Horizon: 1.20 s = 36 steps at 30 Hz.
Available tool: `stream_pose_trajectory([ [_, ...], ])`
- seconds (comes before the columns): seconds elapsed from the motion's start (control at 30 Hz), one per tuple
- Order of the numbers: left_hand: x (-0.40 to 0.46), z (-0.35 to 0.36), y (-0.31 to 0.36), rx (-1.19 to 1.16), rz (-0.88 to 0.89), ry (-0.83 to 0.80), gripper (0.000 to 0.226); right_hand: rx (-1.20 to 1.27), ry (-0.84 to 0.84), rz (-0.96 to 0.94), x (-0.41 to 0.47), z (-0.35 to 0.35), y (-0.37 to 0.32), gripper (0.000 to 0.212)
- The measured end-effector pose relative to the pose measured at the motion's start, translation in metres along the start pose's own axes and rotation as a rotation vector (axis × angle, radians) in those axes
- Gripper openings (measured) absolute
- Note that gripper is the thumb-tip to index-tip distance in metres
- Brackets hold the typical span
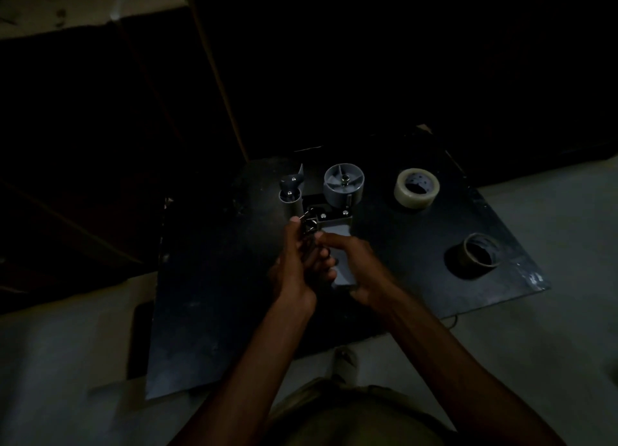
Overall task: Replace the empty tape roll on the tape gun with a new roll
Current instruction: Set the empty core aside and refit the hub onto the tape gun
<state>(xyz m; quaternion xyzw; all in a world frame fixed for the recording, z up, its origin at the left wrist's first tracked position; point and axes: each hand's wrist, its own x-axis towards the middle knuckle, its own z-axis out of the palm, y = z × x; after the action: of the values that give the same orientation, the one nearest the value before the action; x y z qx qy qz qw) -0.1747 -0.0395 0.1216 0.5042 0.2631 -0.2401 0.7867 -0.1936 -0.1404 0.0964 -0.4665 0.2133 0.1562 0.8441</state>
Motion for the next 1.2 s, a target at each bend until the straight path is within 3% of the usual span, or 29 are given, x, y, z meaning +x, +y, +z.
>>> stream_pose_trajectory([
  [0.13,0.010,-0.022,0.001,-0.115,-0.001,0.069,0.055,-0.041,0.051,0.035,0.011,-0.005,0.006,0.026],
  [0.27,0.031,-0.046,-0.011,-0.079,0.219,0.210,0.035,-0.024,0.090,0.065,0.028,-0.012,0.016,0.022],
  [0.37,0.046,-0.058,-0.015,-0.046,0.284,0.215,0.038,-0.042,0.114,0.066,0.037,-0.015,0.023,0.014],
  [0.73,0.088,-0.076,-0.017,0.021,0.274,0.273,0.039,-0.025,0.304,0.135,0.090,-0.041,0.062,0.017],
  [1.2,0.123,-0.043,-0.017,0.078,0.252,0.202,0.030,-0.176,0.295,0.145,0.098,-0.068,0.062,0.018],
])
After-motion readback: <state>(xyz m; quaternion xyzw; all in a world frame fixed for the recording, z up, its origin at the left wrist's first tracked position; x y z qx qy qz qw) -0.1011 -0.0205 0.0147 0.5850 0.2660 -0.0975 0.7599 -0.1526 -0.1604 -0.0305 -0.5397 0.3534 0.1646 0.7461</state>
